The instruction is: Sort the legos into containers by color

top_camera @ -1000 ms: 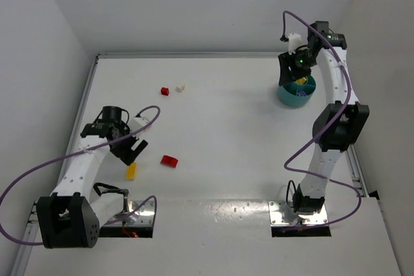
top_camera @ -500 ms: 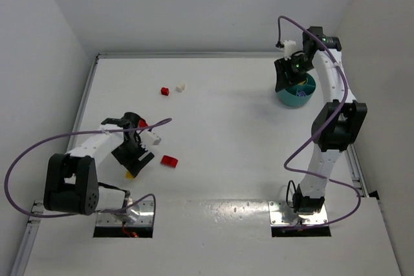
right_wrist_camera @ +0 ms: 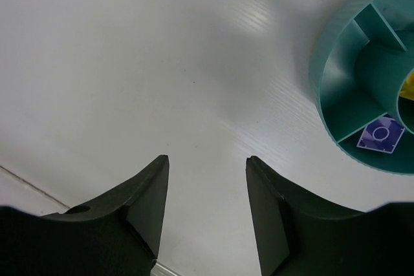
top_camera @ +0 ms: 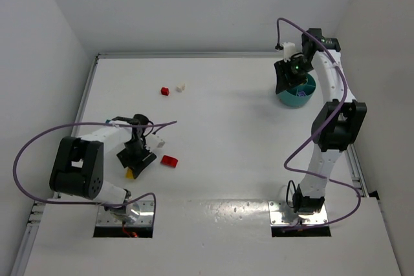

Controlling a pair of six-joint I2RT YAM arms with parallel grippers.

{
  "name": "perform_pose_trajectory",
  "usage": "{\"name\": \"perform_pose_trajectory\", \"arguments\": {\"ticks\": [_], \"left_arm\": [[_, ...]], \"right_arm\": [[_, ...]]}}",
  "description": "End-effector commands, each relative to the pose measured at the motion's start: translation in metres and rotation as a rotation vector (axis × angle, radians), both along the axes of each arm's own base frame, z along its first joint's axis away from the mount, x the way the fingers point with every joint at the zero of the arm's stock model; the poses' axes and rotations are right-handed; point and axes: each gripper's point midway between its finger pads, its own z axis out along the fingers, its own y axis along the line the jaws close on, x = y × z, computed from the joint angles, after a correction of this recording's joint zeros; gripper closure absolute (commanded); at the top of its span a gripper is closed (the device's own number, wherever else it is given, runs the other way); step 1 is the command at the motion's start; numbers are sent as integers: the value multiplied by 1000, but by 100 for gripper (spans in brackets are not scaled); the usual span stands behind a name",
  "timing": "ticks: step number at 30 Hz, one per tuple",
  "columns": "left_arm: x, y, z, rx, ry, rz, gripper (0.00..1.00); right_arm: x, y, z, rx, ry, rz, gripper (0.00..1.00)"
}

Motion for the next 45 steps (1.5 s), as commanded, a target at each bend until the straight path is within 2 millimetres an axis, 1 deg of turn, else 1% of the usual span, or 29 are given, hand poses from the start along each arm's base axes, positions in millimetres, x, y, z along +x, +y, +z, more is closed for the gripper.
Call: {"name": "perform_pose_trajectory", "arguments": {"ticks": [1, 3, 4, 7, 8, 10, 12, 14, 17, 18, 20, 21, 23, 25, 26, 27, 29, 30, 31, 34, 36, 37, 38, 40, 41, 42, 43, 44, 45], "left_arm": [[12, -2, 1, 14, -40, 14, 34], [13, -2, -1, 15, -37, 14, 38], [12, -2, -3, 16, -28, 14, 46], [13, -6, -2, -11, -35, 15, 57], [20, -7, 1, -17, -65, 15, 64], [23, -14, 5, -59, -93, -2, 67], [36, -23, 13, -110, -145, -12, 74], [50, -36, 30, -185, -219, -41, 76], [84, -78, 90, -419, -406, -111, 79], [85, -86, 96, -464, -428, -123, 82], [102, -105, 134, -577, -544, -121, 87], [102, -123, 146, -669, -545, -138, 89], [104, -142, 175, -775, -580, -158, 91], [94, -172, 199, -925, -551, -197, 91], [87, -179, 203, -970, -527, -209, 91], [87, -188, 213, -1019, -530, -218, 91], [73, -212, 229, -1119, -500, -273, 91], [73, -214, 232, -1138, -498, -273, 91], [63, -223, 238, -1176, -480, -308, 91], [53, -236, 251, -1223, -475, -356, 91], [46, -245, 262, -1255, -477, -393, 91], [44, -251, 268, -1276, -480, -398, 91], [45, -253, 274, -1290, -498, -396, 91], [43, -262, 288, -1332, -519, -409, 91], [44, -263, 290, -1339, -525, -405, 91], [45, -264, 296, -1349, -537, -406, 91], [44, -268, 301, -1365, -529, -417, 91], [47, -269, 300, -1366, -531, -418, 91], [47, -269, 304, -1369, -541, -424, 91]], "right_arm": [[1, 0, 23, -14, -85, 29, 49], [1, -1, 23, -24, -84, 26, 50], [1, -1, 23, -24, -84, 26, 50], [-2, 4, 30, 4, -80, 35, 51], [-4, 6, 30, 16, -72, 39, 51], [-8, 13, 34, 54, -70, 68, 51], [-16, 20, 35, 91, -45, 89, 51], [-26, 33, 42, 173, -24, 119, 51], [-43, 61, 57, 356, 20, 179, 51], [-43, 61, 57, 357, 21, 179, 51], [-57, 81, 72, 469, 17, 211, 51], [-67, 97, 79, 557, 33, 238, 51], [-82, 113, 99, 627, 5, 287, 51], [-95, 128, 112, 701, -34, 366, 51], [-105, 134, 124, 719, -74, 408, 47], [-107, 138, 128, 757, -110, 433, 45], [-111, 150, 136, 765, -192, 501, 44], [-110, 150, 136, 759, -218, 512, 44], [-113, 156, 138, 767, -231, 541, 42], [-119, 171, 139, 800, -259, 607, 38], [-133, 186, 141, 813, -267, 668, 35], [-134, 192, 140, 815, -276, 696, 33], [-147, 202, 141, 804, -273, 732, 33], [-152, 214, 141, 791, -307, 773, 33], [-160, 222, 134, 788, -270, 773, 33], [-166, 225, 140, 784, -292, 779, 33], [-161, 231, 145, 780, -354, 797, 33], [-162, 234, 140, 772, -350, 782, 31], [-167, 240, 143, 785, -325, 762, 29]]}}
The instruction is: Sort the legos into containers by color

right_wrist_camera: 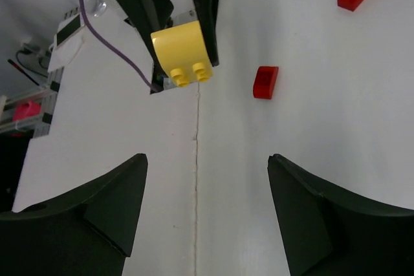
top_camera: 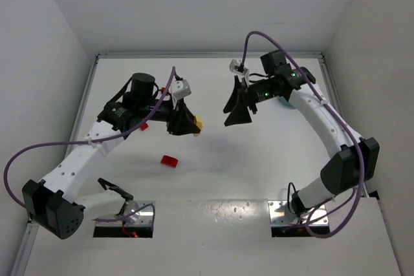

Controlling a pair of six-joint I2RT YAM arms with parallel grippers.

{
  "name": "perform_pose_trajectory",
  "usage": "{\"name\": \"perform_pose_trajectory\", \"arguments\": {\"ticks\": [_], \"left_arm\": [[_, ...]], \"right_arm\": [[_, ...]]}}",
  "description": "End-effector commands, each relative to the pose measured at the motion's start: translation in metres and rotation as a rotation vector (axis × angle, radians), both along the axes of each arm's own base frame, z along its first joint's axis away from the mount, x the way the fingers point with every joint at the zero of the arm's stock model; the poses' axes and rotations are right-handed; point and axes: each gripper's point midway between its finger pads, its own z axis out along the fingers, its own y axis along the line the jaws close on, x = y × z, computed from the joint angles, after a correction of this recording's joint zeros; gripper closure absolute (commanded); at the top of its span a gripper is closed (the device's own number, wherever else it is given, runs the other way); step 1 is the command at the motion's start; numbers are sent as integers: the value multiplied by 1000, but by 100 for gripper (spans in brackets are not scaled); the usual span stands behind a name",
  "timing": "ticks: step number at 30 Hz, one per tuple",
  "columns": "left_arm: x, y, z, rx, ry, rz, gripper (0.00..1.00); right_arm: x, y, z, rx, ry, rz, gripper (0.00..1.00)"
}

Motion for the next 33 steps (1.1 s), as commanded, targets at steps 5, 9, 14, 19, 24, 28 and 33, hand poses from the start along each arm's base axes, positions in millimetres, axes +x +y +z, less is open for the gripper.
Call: {"name": "perform_pose_trajectory", "arguments": {"ticks": [5, 9, 14, 19, 24, 28, 33], "left_arm": [[-1, -15, 46, -105, -88, -58, 91], [-5, -19, 45, -113, -84, -87, 91], [-10, -22, 50, -122, -80, -105, 89], [-10, -22, 50, -122, -80, -105, 88], [-9, -22, 44, -118, -72, -105, 88], [-9, -22, 44, -118, -72, -105, 88], [-12, -21, 39, -114, -63, -104, 88]], "right_arm": [[-3, 31, 38, 95, -148, 0, 17], [-4, 42, 37, 88, -143, 24, 15], [-7, 54, 43, 130, -211, 69, 15], [-9, 64, 41, 119, -208, 96, 27], [-11, 68, 34, 93, -201, 99, 33], [-16, 73, 30, 92, -203, 122, 33], [-16, 77, 36, 100, -220, 134, 35]]}}
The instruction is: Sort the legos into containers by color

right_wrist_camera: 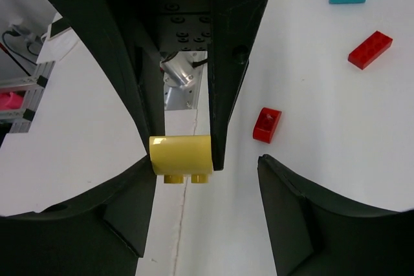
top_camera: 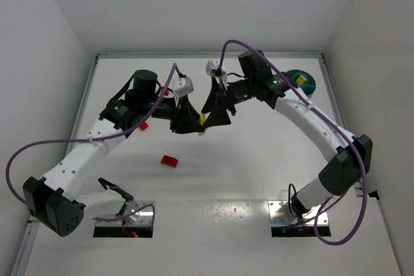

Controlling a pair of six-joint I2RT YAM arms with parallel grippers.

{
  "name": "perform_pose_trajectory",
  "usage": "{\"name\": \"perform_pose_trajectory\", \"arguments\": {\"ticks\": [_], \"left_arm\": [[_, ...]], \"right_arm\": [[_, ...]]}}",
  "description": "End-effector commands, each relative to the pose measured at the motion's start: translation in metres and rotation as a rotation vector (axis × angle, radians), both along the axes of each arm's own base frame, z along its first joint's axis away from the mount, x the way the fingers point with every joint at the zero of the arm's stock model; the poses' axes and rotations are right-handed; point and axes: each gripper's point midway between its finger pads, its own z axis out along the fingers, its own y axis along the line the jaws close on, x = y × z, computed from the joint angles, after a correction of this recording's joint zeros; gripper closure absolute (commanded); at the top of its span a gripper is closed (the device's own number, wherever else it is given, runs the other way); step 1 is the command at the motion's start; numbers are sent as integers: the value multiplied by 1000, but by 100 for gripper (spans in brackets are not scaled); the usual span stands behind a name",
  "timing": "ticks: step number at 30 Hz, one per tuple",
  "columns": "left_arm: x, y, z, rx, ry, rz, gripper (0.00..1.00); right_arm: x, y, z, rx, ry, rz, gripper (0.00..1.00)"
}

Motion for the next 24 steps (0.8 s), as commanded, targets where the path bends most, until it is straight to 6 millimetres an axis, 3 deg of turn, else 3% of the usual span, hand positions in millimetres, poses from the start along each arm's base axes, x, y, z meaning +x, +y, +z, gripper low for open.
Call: {"name": "perform_pose_trajectory", "arguments": {"ticks": [1, 9, 19, 24], "left_arm": [[-4, -4, 15, -41, -51, -29, 88], [-7, -3, 6, -32, -33, -29, 88], [-4, -2, 5, -24, -46, -15, 87], [-4, -2, 5, -24, -46, -15, 72]], "right_arm": [[3, 7, 21, 50, -91, 27, 37], [0, 9, 24, 52, -111, 31, 44], [-3, 6, 23, 46, -119, 39, 66], [-6, 8, 23, 49, -127, 51, 83]]}}
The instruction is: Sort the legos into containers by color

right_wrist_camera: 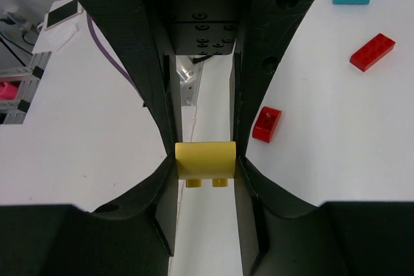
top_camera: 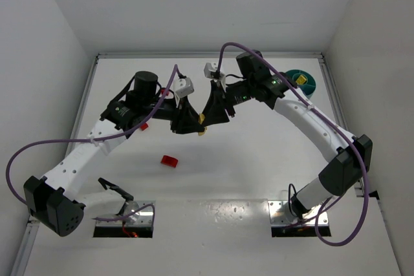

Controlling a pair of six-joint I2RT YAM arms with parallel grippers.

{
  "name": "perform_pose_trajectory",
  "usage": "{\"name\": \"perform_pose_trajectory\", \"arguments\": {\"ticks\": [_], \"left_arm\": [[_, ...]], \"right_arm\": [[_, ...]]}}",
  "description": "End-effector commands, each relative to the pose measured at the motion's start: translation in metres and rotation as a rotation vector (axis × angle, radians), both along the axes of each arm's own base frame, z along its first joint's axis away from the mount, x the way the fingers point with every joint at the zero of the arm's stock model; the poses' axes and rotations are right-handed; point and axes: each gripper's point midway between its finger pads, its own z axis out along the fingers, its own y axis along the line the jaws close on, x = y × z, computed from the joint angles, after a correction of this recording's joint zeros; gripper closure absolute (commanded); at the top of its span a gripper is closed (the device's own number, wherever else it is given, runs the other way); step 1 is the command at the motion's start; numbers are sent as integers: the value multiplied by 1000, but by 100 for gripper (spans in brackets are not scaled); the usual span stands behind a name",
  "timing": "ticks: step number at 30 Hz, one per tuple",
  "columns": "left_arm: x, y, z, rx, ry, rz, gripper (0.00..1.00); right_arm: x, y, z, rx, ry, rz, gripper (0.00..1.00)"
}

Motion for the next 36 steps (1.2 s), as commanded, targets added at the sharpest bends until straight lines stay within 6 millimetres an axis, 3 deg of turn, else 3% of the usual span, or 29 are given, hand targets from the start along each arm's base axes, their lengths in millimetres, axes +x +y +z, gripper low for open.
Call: {"name": "perform_pose_trajectory", "arguments": {"ticks": [1, 3, 4, 6, 7, 13, 15, 17, 18, 19, 20, 21, 27, 31, 32, 33, 34, 36], "left_arm": [[-8, -3, 13, -38, -42, -33, 64], [-3, -2, 8, -22, -30, -2, 51], [3, 0, 6, -7, -24, 42, 34], [8, 4, -5, 30, -5, 87, 17], [10, 7, -6, 43, -16, 106, 1], [32, 44, -38, 194, 26, 328, 0], [54, 68, -46, 275, 41, 501, 0], [67, 93, -57, 377, 69, 622, 0], [73, 97, -53, 395, 59, 655, 0], [77, 106, -63, 441, 95, 683, 0], [86, 116, -62, 456, 87, 721, 0], [89, 122, -63, 460, 94, 753, 0], [108, 138, -50, 385, 57, 858, 0], [107, 132, -54, 381, 53, 812, 0], [107, 132, -54, 381, 53, 812, 0], [107, 132, -54, 381, 53, 812, 0], [111, 134, -54, 386, 63, 841, 0], [112, 137, -55, 389, 69, 866, 0]], "right_arm": [[0, 4, 21, 46, -90, 19, 85], [2, 4, 19, 38, -95, 8, 92], [8, -1, 20, 35, -85, -16, 94], [14, -3, 19, 21, -50, -56, 98], [17, -10, 19, 6, -45, -82, 98], [38, -46, -1, -103, -88, -236, 100], [57, -66, -13, -179, -107, -343, 100], [79, -97, -27, -281, -104, -482, 100], [89, -108, -30, -301, -102, -534, 100], [100, -120, -31, -320, -93, -588, 100], [115, -144, -33, -344, -78, -683, 100], [122, -157, -37, -357, -35, -743, 100], [184, -251, -32, -398, -108, -1129, 100], [208, -283, -37, -426, -162, -1189, 100], [222, -298, -42, -454, -149, -1239, 100], [226, -298, -56, -473, -120, -1232, 100], [239, -315, -46, -479, -108, -1304, 100], [248, -331, -55, -522, -33, -1355, 100]]}}
